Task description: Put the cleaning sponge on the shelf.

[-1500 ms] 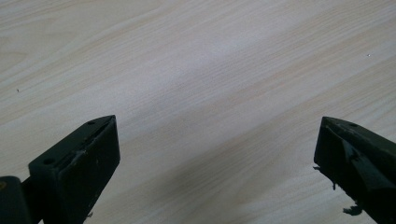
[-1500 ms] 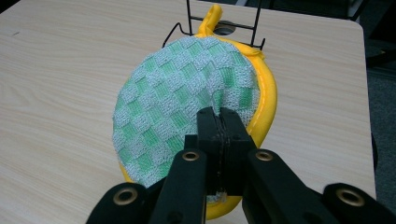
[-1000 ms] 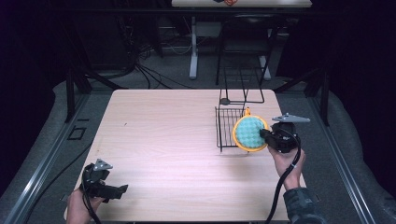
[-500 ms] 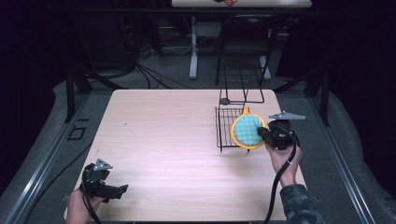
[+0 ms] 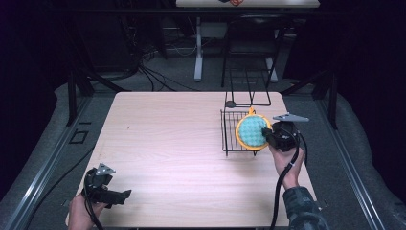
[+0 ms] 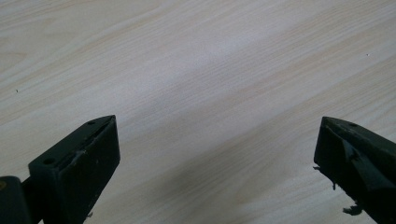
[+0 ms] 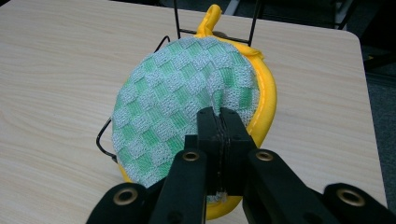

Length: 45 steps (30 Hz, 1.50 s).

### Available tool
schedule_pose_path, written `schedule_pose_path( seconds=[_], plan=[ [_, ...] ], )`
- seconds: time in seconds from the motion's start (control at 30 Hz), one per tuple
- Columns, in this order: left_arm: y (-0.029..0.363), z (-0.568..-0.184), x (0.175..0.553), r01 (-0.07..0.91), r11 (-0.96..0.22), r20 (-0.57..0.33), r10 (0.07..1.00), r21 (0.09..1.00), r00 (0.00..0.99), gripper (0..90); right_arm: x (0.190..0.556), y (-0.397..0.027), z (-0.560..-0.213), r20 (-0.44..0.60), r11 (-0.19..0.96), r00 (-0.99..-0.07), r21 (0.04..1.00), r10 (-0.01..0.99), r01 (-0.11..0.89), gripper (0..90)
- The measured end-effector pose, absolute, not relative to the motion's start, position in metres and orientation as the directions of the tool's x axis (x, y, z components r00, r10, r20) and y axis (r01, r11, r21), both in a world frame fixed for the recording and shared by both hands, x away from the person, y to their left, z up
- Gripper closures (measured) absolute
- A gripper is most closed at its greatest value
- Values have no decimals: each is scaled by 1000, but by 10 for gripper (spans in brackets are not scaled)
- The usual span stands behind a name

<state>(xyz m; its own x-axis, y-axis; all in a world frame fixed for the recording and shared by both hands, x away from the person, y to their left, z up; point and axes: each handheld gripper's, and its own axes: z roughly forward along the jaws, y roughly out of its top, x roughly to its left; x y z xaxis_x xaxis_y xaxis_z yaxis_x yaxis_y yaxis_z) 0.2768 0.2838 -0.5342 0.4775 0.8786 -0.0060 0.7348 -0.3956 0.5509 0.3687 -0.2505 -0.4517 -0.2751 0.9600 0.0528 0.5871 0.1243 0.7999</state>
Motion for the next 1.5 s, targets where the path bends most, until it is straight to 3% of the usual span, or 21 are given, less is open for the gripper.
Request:
schedule_pose_path(
  seconds=[1.5],
  plan=[
    [283, -534, 277, 731, -403, -3, 875, 551, 484, 3, 394, -231, -465, 48, 123, -265, 797, 963, 591, 886]
  ],
)
